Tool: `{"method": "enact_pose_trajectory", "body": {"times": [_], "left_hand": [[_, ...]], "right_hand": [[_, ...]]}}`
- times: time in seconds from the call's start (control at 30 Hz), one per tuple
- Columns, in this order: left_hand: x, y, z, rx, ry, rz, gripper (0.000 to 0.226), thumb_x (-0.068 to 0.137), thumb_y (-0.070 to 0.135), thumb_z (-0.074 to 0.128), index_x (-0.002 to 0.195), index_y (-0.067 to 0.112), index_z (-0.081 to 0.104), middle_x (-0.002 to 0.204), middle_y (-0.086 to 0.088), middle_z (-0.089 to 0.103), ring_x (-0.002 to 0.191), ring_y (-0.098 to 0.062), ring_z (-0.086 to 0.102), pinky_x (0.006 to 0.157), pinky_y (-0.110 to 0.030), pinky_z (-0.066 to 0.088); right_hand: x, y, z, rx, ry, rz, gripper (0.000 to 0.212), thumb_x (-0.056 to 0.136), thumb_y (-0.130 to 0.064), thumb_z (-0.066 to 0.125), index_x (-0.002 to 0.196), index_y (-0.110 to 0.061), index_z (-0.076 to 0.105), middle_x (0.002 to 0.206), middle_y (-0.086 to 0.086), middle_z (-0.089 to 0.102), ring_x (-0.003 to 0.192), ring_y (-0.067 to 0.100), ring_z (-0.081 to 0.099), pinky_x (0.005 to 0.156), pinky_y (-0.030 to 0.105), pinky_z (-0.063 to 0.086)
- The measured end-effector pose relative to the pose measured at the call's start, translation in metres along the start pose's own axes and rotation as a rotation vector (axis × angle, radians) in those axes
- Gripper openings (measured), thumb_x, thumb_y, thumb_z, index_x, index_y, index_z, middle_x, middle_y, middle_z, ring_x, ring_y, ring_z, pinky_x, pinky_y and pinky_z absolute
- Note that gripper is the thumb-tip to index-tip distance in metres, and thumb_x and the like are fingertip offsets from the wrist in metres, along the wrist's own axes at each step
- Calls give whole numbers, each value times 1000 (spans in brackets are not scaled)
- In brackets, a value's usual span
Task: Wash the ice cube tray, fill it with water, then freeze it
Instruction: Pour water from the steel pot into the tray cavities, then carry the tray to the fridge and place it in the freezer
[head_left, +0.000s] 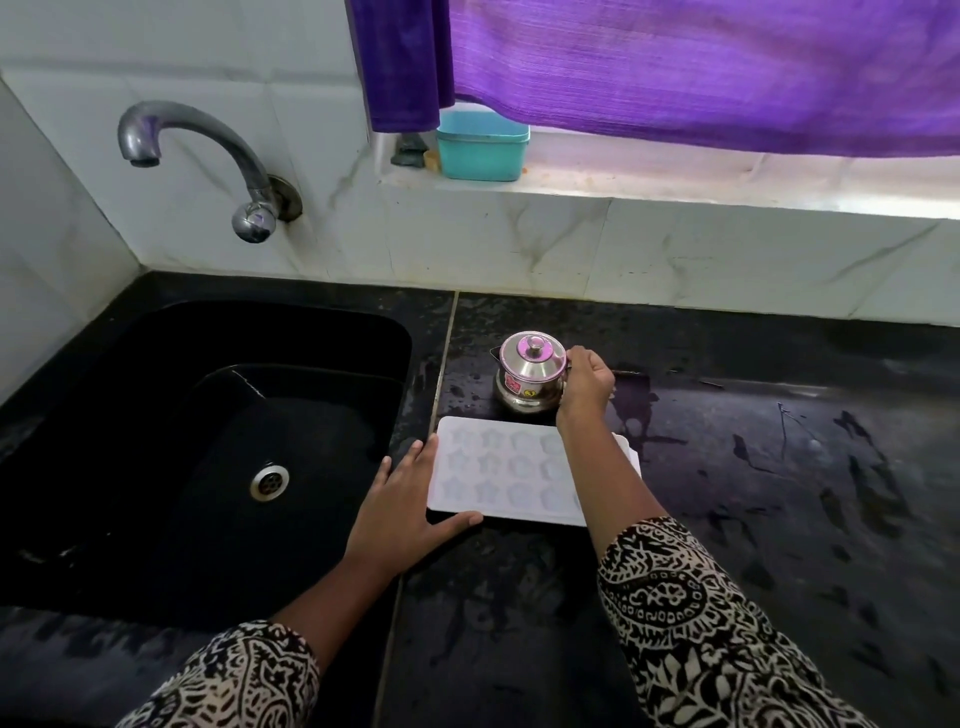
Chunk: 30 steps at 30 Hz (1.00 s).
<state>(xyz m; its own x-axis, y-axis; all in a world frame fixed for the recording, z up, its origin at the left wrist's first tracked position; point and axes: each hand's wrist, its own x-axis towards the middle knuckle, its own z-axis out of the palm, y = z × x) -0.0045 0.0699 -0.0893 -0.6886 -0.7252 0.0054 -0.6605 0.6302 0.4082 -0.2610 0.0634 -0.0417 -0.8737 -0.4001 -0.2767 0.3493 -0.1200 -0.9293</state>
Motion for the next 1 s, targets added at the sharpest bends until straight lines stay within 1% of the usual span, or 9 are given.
{"method": "enact_pose_trajectory", "body": {"times": [0.1, 0.27, 0.43, 0.53, 0.63, 0.73, 0.8, 0.9, 1.0], "left_hand": [[0, 1, -1, 0, 2, 3, 119, 67, 96, 23, 157, 20, 6, 163, 7, 16, 149, -7, 8, 120, -34, 0], [-2, 2, -2, -11, 14, 4, 118, 68, 94, 26, 157, 19, 7, 162, 5, 19, 149, -7, 9, 120, -35, 1], [-2, 3, -9, -148, -8, -16, 114, 70, 92, 29, 157, 19, 13, 161, 4, 22, 149, -8, 11, 119, -32, 0], [-2, 4, -14, -388, 2, -145, 86, 87, 74, 42, 153, 21, 29, 156, 3, 33, 145, -8, 16, 120, -33, 6], [5, 7, -22, -713, 72, -287, 54, 97, 37, 56, 146, 17, 43, 144, 0, 51, 134, -9, 43, 115, -29, 27], [18, 13, -28, -717, 157, -387, 46, 96, 17, 60, 141, 12, 51, 127, -2, 63, 116, -10, 56, 103, -26, 39], [26, 16, -28, -750, 144, -459, 42, 95, 11, 60, 136, 7, 55, 119, -6, 67, 111, -19, 62, 103, -37, 45], [35, 16, -25, -857, 114, -546, 38, 93, 3, 60, 131, 2, 58, 118, -15, 68, 108, -28, 64, 100, -48, 49], [39, 13, -25, -994, 33, -614, 35, 92, 0, 61, 126, 3, 61, 106, -9, 70, 95, -22, 68, 88, -40, 55]], "right_hand": [[-1, -3, -3, -112, -3, -41, 31, 85, -13, 58, 59, -16, 42, 56, -4, 41, 50, 5, 34, 48, 20, 30], [-13, -27, -21, -256, 31, -112, 14, 92, -26, 58, 92, -14, 50, 79, -5, 54, 68, 5, 49, 59, 19, 38], [-45, -43, -92, -386, -37, -222, 4, 90, -14, 58, 89, -15, 55, 82, 2, 57, 70, 12, 51, 65, 26, 43], [-65, -35, -146, -540, -18, -210, 5, 90, -9, 57, 89, -14, 56, 83, 2, 59, 75, 15, 53, 64, 27, 41], [-74, -23, -185, -758, -40, -167, 9, 90, -8, 57, 98, -12, 61, 93, 4, 62, 86, 18, 56, 76, 28, 41], [-76, -19, -195, -813, -78, -145, 19, 92, -9, 57, 110, -9, 63, 101, 7, 65, 94, 20, 60, 86, 35, 49], [-76, -19, -192, -815, -116, -134, 23, 92, -9, 57, 114, -8, 63, 104, 8, 67, 95, 22, 63, 90, 41, 51], [-74, -18, -182, -799, -146, -99, 30, 91, -12, 59, 120, -8, 62, 111, 10, 68, 96, 21, 65, 88, 38, 53], [-71, -17, -174, -787, -159, -73, 34, 89, -16, 62, 123, -10, 61, 114, 7, 68, 101, 21, 64, 93, 43, 51]]}}
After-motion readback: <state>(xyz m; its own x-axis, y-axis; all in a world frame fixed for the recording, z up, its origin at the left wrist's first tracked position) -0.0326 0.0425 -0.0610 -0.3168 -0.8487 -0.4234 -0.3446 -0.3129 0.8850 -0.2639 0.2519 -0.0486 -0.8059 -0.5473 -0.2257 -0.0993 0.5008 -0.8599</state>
